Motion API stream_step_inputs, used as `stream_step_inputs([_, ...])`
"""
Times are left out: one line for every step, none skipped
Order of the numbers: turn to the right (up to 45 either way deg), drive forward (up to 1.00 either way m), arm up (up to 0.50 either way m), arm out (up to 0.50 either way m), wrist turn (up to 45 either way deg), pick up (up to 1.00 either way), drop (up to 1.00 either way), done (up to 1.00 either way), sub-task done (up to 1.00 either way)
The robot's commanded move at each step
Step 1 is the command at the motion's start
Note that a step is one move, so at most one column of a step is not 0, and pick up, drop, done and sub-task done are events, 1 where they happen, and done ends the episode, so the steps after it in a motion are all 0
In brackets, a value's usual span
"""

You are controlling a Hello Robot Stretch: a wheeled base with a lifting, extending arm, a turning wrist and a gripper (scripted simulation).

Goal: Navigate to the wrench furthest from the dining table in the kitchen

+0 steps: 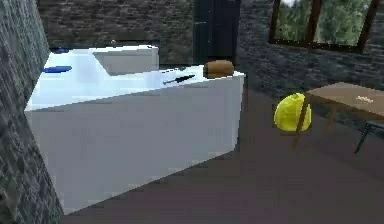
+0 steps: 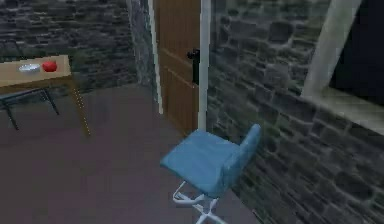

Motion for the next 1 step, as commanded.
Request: stream_step_inputs([45.0,0.00,0.00,0.00,0.0,0.00,0.00,0.00,0.00])
